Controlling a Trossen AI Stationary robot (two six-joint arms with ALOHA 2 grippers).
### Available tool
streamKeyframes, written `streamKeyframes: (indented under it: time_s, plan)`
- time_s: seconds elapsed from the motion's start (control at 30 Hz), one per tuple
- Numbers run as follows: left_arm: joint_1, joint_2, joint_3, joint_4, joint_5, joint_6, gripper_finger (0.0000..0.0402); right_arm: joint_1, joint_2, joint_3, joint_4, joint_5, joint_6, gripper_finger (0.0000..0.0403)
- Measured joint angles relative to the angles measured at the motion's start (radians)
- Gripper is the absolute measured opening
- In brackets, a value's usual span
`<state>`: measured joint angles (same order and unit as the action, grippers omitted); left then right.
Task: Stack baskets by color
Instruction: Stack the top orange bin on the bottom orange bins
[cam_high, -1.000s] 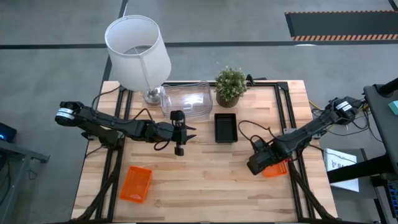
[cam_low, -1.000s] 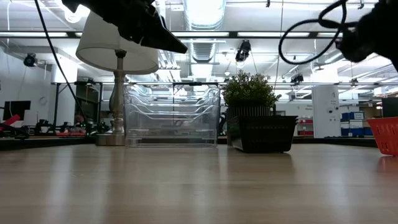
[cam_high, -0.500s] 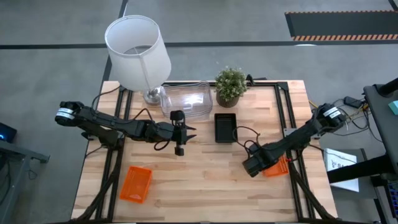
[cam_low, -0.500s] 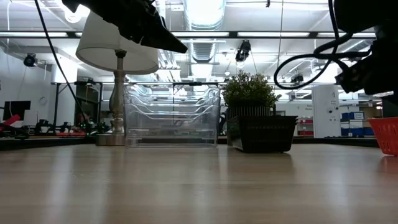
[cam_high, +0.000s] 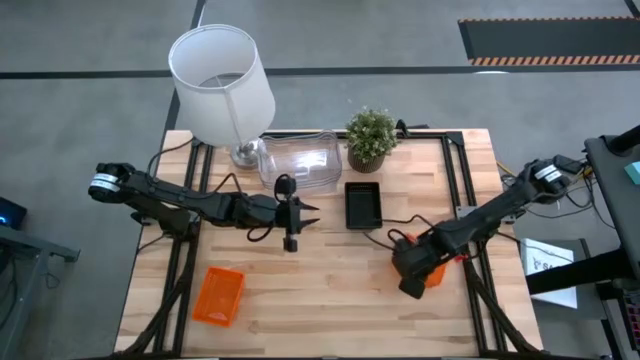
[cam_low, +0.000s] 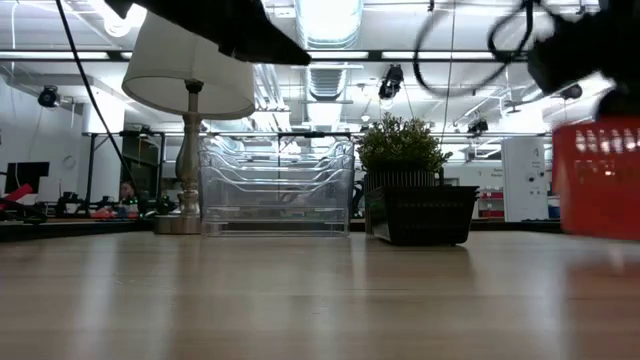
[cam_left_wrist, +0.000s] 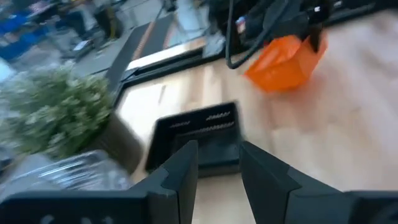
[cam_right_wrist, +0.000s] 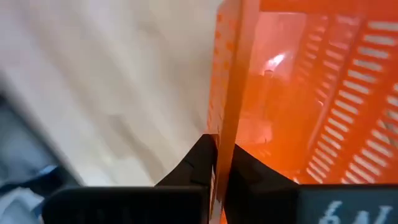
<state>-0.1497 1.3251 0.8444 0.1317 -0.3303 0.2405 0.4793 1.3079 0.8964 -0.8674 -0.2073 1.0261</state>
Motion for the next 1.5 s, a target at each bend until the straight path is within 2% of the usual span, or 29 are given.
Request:
streamKeyframes:
  time_s: [0.1,0.2,0.3,0.37,0.47,0.6,0.73,0.87,1.0,1.1,1.4,1.5]
  plan:
    - [-0.001,0.000,0.000,0.036,0.096,-0.024,0.0102,0.001,-0.036,0.016,0.099,0.059,-0.191,0.0009]
    - [-0.002,0.000,0.000,0.067,0.194,-0.024,0.0102,0.000,-0.054,0.022,0.193,0.134,-0.492,0.0009]
    - [-0.002,0.000,0.000,0.126,0.208,-0.024,0.0102,0.000,-0.047,0.029,0.244,0.164,-0.848,0.0009]
    - [-0.002,0.000,0.000,0.149,0.209,-0.026,0.0102,0.001,-0.040,0.033,0.271,0.200,-1.029,0.0009]
    - [-0.011,0.000,0.003,0.160,0.242,-0.051,0.0102,-0.005,-0.017,0.033,0.310,0.308,-1.247,0.0008]
    - [-0.030,0.007,0.005,0.184,0.259,-0.060,0.0102,-0.028,0.019,0.033,0.389,0.309,-1.481,0.0008]
    - [-0.036,0.035,0.005,0.242,0.289,-0.079,0.0103,-0.064,0.054,0.033,0.432,0.273,-1.562,0.0008]
    - [-0.042,0.081,0.005,0.332,0.322,-0.081,0.0103,-0.086,0.068,0.032,0.425,0.246,-1.557,0.0008]
    - [-0.041,0.125,0.005,0.354,0.361,-0.078,0.0108,-0.090,0.067,0.032,0.423,0.226,-1.594,0.0008]
    - [-0.041,0.156,0.006,0.359,0.405,-0.078,0.0122,-0.091,0.061,0.032,0.431,0.226,-1.614,0.0008]
    - [-0.042,0.237,0.007,0.397,0.423,-0.073,0.0187,-0.094,0.064,0.032,0.436,0.225,-1.614,0.0008]
    - [-0.042,0.262,0.007,0.434,0.487,-0.047,0.0199,-0.094,0.064,0.032,0.440,0.225,-1.614,0.0008]
